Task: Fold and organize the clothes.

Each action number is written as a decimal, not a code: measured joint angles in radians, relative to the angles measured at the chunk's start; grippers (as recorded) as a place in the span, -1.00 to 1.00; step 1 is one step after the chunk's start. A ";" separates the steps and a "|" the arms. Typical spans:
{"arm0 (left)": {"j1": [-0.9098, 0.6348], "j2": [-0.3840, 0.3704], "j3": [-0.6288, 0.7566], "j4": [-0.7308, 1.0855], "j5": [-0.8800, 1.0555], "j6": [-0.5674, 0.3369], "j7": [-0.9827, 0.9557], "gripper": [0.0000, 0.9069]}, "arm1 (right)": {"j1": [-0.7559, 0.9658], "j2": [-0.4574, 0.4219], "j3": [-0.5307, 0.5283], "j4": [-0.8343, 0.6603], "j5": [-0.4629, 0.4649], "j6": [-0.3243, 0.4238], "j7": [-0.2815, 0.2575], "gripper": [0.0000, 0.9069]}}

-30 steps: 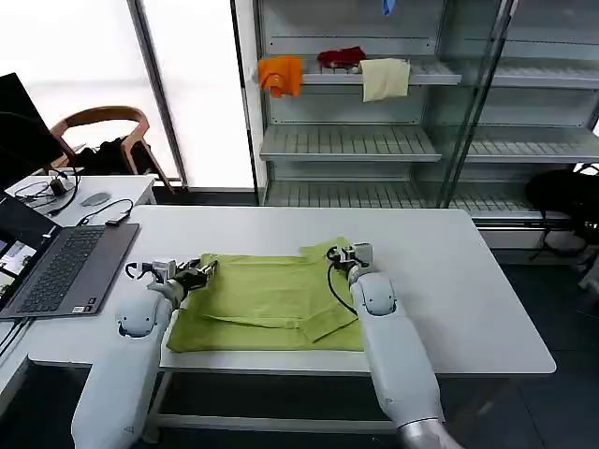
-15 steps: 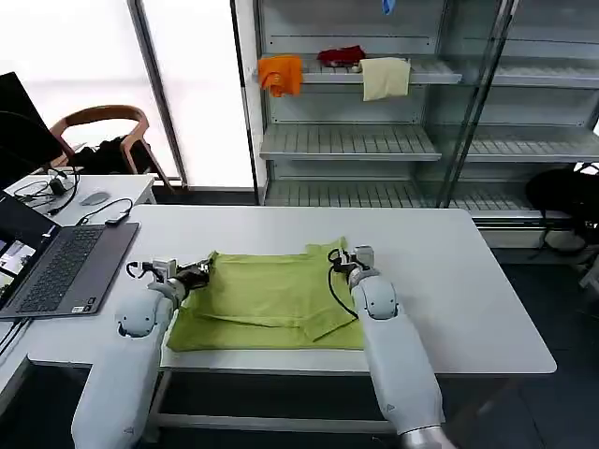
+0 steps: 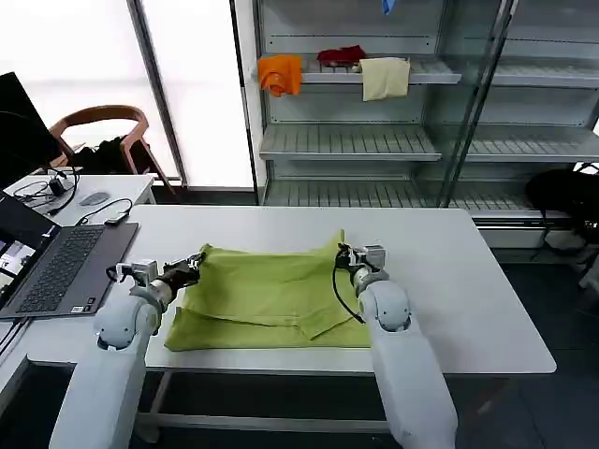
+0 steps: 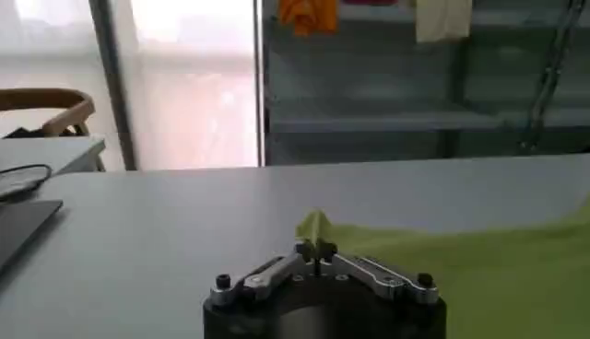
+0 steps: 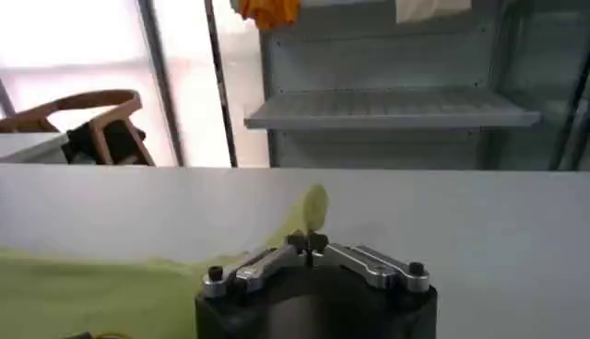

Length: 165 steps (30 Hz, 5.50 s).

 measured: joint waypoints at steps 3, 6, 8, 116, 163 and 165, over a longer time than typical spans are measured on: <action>0.040 0.002 -0.013 -0.047 -0.014 -0.003 0.010 -1.00 | -0.053 -0.013 0.001 0.066 0.004 0.000 -0.005 -1.00; 0.079 0.003 -0.025 -0.088 -0.022 -0.010 0.020 -1.00 | -0.112 -0.020 0.005 0.127 0.004 0.001 -0.012 -1.00; 0.104 0.003 -0.031 -0.109 -0.024 -0.015 0.027 -1.00 | -0.149 -0.021 0.008 0.161 0.003 0.002 -0.017 -1.00; 0.425 -0.142 -0.064 -0.283 -0.054 -0.159 -0.256 -1.00 | -0.324 -0.007 0.147 0.461 0.036 0.138 0.039 1.00; 0.310 -0.066 0.048 -0.489 0.389 -0.079 -0.142 -1.00 | -0.363 -0.009 0.183 0.448 0.109 0.112 0.082 1.00; 0.303 -0.082 0.092 -0.489 0.396 -0.065 -0.155 -1.00 | -0.363 -0.009 0.182 0.449 0.110 0.111 0.082 1.00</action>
